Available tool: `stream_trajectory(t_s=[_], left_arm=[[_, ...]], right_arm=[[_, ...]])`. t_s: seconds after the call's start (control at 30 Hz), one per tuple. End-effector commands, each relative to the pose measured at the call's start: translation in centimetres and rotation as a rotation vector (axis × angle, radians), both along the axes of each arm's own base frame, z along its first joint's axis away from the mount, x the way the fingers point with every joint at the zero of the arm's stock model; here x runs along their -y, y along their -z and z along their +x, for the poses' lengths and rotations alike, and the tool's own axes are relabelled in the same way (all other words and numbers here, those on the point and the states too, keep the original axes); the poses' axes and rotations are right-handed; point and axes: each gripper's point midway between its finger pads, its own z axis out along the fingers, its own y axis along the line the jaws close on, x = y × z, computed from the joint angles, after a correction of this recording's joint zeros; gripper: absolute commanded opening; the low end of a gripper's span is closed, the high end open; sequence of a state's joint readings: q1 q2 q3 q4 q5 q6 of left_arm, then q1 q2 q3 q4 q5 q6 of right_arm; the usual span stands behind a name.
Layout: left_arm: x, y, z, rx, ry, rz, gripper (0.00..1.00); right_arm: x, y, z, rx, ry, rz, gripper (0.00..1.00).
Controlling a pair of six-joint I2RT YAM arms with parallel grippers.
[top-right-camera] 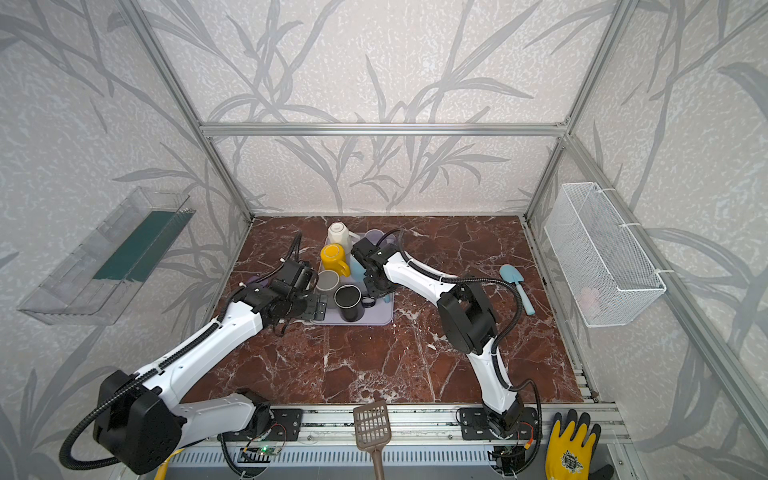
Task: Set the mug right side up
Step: 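Close the right gripper on the blue flowered mug's base and lift it, then raise the mug toward the left gripper while the left gripper rises to meet it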
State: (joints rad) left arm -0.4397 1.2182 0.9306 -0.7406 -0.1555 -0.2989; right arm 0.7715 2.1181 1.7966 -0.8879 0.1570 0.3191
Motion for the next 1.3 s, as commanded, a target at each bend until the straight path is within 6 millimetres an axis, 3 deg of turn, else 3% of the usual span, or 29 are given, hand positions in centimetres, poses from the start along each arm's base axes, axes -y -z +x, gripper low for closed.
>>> stream_trajectory(t_s=[0.0,0.3,0.8,1.27], left_arm=[[0.1,-1.0,-0.2,0.017,-0.004,-0.006,0.99],[0.2,-1.8,-0.3,0.04,-0.005,-0.033,0.99],[2.5,-4.1,0.7,0.084,0.008,-0.168,0.99],[4.9,-8.9,2.0,0.174,0.054,-0.307,0.99]], right_arm=[[-0.2,-3.9,0.3,0.077,-0.005,0.059,0.0],[0.1,-5.4,0.1,0.109,-0.004,0.093,0.0],[1.4,-10.7,0.1,0.158,0.01,0.364,0.0],[2.4,-15.6,0.3,0.216,0.024,0.753,0.0]])
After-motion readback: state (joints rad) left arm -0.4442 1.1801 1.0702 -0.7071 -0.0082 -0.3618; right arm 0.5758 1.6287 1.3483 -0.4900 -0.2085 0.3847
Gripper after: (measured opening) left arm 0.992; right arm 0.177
